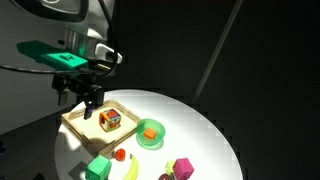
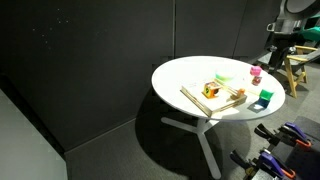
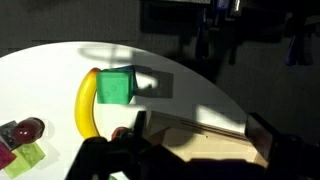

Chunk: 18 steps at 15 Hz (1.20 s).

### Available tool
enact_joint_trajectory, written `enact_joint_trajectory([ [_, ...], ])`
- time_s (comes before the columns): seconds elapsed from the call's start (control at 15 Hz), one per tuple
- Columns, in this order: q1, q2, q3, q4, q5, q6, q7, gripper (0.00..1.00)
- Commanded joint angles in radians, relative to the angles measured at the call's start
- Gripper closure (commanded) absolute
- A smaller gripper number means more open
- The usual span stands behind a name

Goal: Take the green block from the bowl and put it on the blue block

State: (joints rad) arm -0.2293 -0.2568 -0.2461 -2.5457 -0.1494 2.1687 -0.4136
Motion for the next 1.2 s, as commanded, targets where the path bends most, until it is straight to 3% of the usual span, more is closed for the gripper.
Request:
enact_joint_trajectory([
  [0.0, 0.012, -0.094, 0.006, -0.029, -0.010, -0.058, 0.019, 0.00],
  [1.13, 0.023, -0.291, 0.064, -0.144, -0.019, -0.137, 0.125, 0.00],
])
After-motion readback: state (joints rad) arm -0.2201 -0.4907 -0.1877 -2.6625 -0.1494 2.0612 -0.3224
